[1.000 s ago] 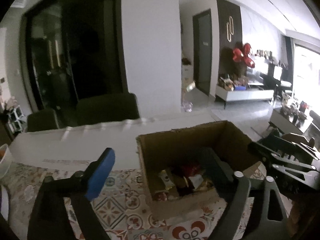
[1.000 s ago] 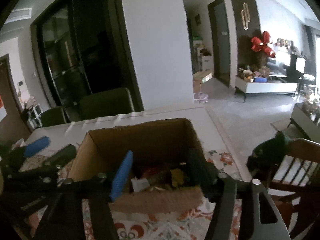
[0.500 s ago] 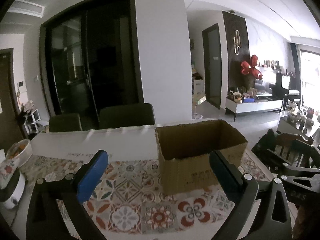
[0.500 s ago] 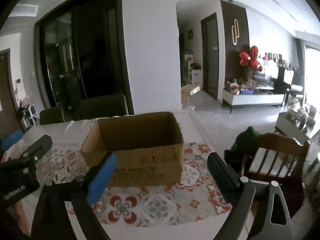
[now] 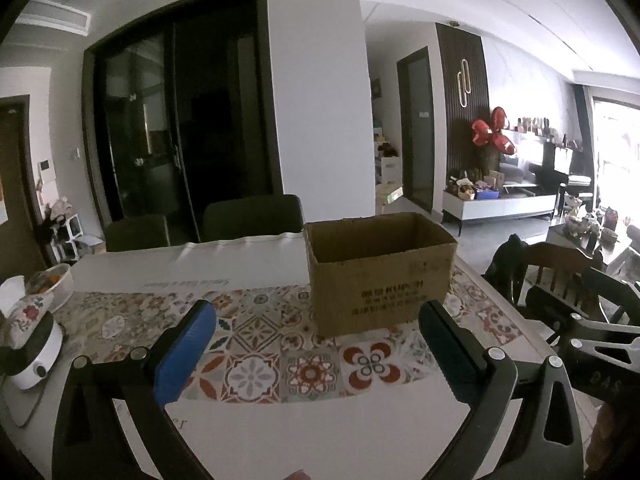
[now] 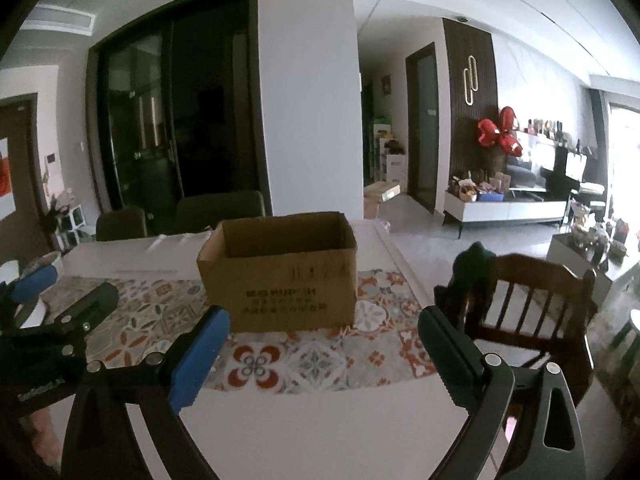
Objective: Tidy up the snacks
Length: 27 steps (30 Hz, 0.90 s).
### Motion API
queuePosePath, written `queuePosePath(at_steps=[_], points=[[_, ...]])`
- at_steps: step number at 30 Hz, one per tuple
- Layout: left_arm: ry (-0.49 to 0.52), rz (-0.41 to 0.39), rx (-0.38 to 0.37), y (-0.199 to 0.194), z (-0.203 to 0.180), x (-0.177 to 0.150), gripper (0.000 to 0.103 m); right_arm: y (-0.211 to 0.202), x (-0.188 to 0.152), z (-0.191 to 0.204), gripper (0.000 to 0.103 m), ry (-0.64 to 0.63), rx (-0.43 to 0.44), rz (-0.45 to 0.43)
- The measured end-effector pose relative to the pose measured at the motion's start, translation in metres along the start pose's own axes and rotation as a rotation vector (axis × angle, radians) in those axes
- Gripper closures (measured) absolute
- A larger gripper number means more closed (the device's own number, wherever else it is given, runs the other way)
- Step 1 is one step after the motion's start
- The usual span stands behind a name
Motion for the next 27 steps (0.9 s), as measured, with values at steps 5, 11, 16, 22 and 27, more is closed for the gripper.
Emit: queuePosePath(at_steps=[5,11,16,22,27], points=[[0.003,-0.021,-0.002,-0.019,-0.001,-0.014,0.000,-0.013,-0.018,-0.005,0.007,0.018,-0.002,0.008],[0.007,-0.037,0.000,-0.030,0.000,-0.021,0.000,-0.030,-0.032,-0.006,0.007,0.023,0.002,-0.007],[0.007,-0.049,0.008,-0.036,0.004,-0.023,0.000,-0.038,-0.035,0.000,0.007,0.017,0.016,-0.019],[0.001,-0.041,-0.004,-0.037,0.008,-0.027,0.000,-0.039,-0.038,0.007,0.007,0.012,0.033,-0.019],[0.003,-0.033,-0.013,-0.036,0.009,-0.028,0.000,-0.039,-0.038,0.008,0.007,0.010,0.034,-0.021]])
Point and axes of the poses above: each gripper's, at about its wrist camera, not at the fingertips, and y roughly the way its jaws point, z to its left, x to its top, the point moved 9 cm from there along y, roughly the way its jaws point, and after that the axes turned 12 degrees about z, right-handed, at the moved point
